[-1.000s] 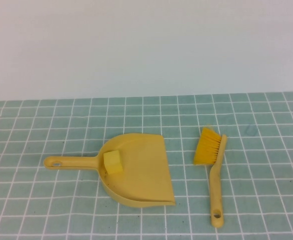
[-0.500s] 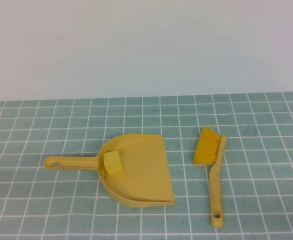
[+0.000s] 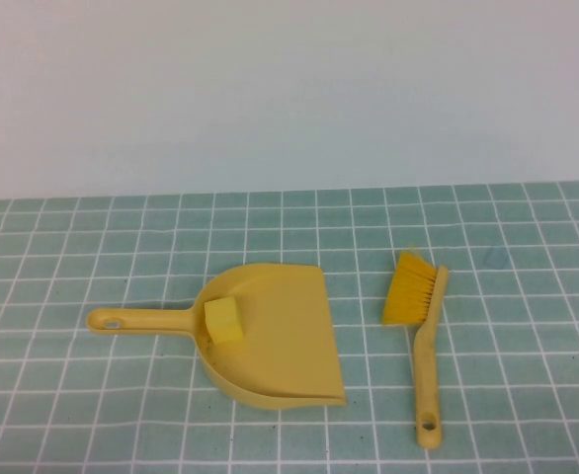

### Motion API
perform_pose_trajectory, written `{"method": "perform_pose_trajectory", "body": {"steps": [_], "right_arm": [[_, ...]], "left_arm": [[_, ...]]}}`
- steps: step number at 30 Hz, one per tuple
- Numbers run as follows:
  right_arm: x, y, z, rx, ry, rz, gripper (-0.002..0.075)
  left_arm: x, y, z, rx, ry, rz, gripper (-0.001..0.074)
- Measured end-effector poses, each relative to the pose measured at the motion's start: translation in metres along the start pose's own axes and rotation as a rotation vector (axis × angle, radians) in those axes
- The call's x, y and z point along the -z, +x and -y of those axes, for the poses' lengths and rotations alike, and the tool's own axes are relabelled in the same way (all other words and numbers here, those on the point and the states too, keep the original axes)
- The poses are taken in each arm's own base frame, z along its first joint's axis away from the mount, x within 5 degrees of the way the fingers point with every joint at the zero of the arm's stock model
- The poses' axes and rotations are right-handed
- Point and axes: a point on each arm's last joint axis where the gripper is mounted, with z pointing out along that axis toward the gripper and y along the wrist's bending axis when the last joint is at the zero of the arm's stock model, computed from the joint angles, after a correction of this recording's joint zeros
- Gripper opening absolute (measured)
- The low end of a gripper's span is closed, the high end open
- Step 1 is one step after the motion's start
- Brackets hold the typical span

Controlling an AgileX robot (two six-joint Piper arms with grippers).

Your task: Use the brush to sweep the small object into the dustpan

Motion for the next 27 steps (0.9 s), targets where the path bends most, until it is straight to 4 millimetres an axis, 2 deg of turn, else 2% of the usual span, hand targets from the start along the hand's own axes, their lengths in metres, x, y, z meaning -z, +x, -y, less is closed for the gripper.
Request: {"method": "perform_pose_trajectory", "body": {"steps": [5, 12, 27], "right_arm": [[0.0003, 0.0058, 0.0004, 0.001, 0.005, -0.063, -0.0001], [0.0004, 0.0073, 0.0006, 0.063, 0.003, -0.080, -0.0001], [0.0004, 0.0075, 0.0006, 0.071, 0.003, -0.082, -0.0001]], "left_arm": [[0.0009, 0.0127, 0.0011, 0.042, 0.009, -0.141, -0.0001], [0.0010, 0.0133, 0.0012, 0.087, 0.007, -0.147, -0.0001], [0.0010, 0.0130, 0.0013, 0.089, 0.008, -0.144, -0.0001]]}}
